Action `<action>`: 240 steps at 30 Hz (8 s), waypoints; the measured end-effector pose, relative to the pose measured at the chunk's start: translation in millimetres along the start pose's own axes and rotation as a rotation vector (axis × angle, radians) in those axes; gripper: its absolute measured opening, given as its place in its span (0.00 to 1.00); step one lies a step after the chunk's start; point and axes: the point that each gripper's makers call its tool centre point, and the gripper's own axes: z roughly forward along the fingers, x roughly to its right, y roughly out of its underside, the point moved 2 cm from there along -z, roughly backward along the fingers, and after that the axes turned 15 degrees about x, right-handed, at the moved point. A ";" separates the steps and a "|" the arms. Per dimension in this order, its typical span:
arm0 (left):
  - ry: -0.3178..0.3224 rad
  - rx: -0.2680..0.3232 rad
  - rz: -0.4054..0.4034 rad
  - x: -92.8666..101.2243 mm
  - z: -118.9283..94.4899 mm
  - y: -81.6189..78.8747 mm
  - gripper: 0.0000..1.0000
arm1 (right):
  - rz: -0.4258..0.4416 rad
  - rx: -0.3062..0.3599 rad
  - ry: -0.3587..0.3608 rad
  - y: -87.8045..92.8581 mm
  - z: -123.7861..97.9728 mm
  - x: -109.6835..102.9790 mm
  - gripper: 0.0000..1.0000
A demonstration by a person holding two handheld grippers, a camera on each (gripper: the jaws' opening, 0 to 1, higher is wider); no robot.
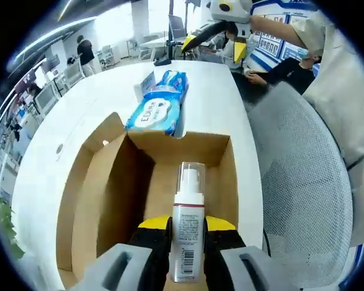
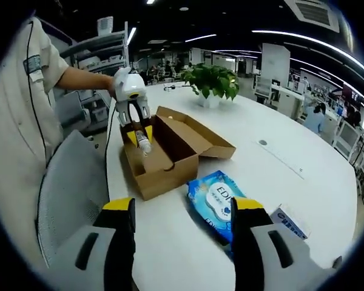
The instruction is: Operate the shoe box by opening the lid, removing the specified soft item, and placing it in the target area until the item is outside and the box remains undamaged.
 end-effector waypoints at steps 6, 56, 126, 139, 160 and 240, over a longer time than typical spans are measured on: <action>0.010 0.049 0.022 9.4 4.9 -24.3 0.19 | -0.013 0.003 -0.044 -3.5 13.8 -12.1 0.56; 0.102 0.459 -0.010 48.6 23.6 -106.5 0.19 | -0.101 0.097 -0.279 -42.0 64.5 -71.5 0.19; -0.284 0.525 -0.205 19.3 -42.7 -57.0 0.64 | -0.177 0.043 -0.222 -80.2 54.8 -3.8 0.16; -0.417 0.542 -0.263 26.8 -77.8 -37.6 0.75 | -0.213 0.011 -0.189 -80.6 57.0 34.9 0.16; -0.547 0.556 -0.358 42.7 -101.4 -12.4 0.79 | -0.236 -0.054 -0.146 -67.9 58.3 84.1 0.16; -0.684 0.570 -0.475 57.4 -109.3 19.6 0.77 | -0.356 -0.339 -0.247 15.3 114.4 152.9 0.17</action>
